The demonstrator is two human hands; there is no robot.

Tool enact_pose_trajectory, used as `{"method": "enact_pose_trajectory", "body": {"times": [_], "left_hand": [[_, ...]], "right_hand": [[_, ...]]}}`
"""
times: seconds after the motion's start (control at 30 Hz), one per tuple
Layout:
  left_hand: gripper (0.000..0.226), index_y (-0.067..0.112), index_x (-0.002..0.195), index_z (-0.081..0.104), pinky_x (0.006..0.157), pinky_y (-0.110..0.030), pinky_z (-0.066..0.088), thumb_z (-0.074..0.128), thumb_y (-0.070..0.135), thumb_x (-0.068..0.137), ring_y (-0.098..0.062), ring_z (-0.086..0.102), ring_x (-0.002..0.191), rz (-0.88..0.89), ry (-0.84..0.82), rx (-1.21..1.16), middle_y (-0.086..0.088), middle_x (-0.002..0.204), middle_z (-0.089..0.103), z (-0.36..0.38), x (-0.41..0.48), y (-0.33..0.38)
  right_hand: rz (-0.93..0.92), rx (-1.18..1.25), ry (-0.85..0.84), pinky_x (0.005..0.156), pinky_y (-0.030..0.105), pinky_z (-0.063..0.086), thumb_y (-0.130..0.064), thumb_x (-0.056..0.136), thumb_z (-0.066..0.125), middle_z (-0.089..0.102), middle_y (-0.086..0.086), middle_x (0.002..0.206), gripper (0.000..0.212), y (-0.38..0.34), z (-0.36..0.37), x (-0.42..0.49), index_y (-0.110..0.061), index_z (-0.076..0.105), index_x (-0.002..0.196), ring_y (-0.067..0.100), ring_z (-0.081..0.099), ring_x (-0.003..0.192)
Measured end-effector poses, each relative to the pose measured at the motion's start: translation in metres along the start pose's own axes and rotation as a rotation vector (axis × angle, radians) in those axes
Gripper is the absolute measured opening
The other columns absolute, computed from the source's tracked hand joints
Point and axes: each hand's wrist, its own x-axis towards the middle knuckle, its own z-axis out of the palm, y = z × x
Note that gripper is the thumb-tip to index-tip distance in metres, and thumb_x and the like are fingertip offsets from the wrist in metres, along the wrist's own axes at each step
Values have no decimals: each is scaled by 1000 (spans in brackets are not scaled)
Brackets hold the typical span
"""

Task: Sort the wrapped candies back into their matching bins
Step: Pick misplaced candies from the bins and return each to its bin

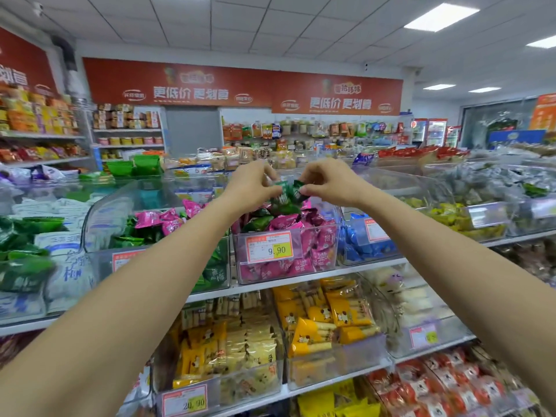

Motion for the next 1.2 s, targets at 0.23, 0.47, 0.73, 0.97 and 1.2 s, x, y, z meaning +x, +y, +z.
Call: {"method": "enact_pose_trajectory", "body": {"times": [0.23, 0.47, 0.73, 0.97, 1.2], "left_hand": [[12, 6, 95, 57, 81, -40, 60, 58, 18, 95, -30, 67, 93, -210, 97, -395, -8, 91, 61, -26, 1, -2], [33, 7, 115, 54, 80, -32, 59, 52, 36, 98, -20, 71, 89, -231, -164, -639, -9, 110, 67, -30, -17, 13], [38, 8, 123, 50, 80, -37, 57, 67, 17, 91, -22, 66, 86, -206, -23, -555, -15, 109, 65, -44, -23, -5], [18, 24, 89, 49, 82, -44, 57, 64, 14, 93, -27, 62, 79, -227, 98, -599, -18, 100, 62, -61, -36, -22], [53, 2, 134, 45, 77, -37, 59, 67, 22, 91, -19, 67, 77, -180, 37, -521, -7, 94, 65, -63, -41, -23]], "right_hand": [[76, 529, -15, 57, 19, 48, -13, 96, 56, 68, 9, 82, 16, -12, -19, 8, 1, 63, 97, 4, 61, 59], [1, 587, -79, 67, 21, 52, -15, 93, 62, 71, 4, 82, 13, -27, 1, 23, -6, 69, 98, 7, 63, 67], [43, 805, -10, 71, 29, 56, -16, 93, 63, 68, 5, 79, 8, -29, 13, 31, -8, 65, 95, 14, 64, 70], [-143, 230, -585, 68, 15, 44, -30, 83, 74, 67, -11, 89, 26, -42, 31, 24, -17, 71, 105, -9, 55, 68], [-151, 274, -318, 63, 17, 44, -25, 92, 64, 67, -2, 74, 19, -42, 29, 36, -10, 71, 84, 6, 56, 64]]}}
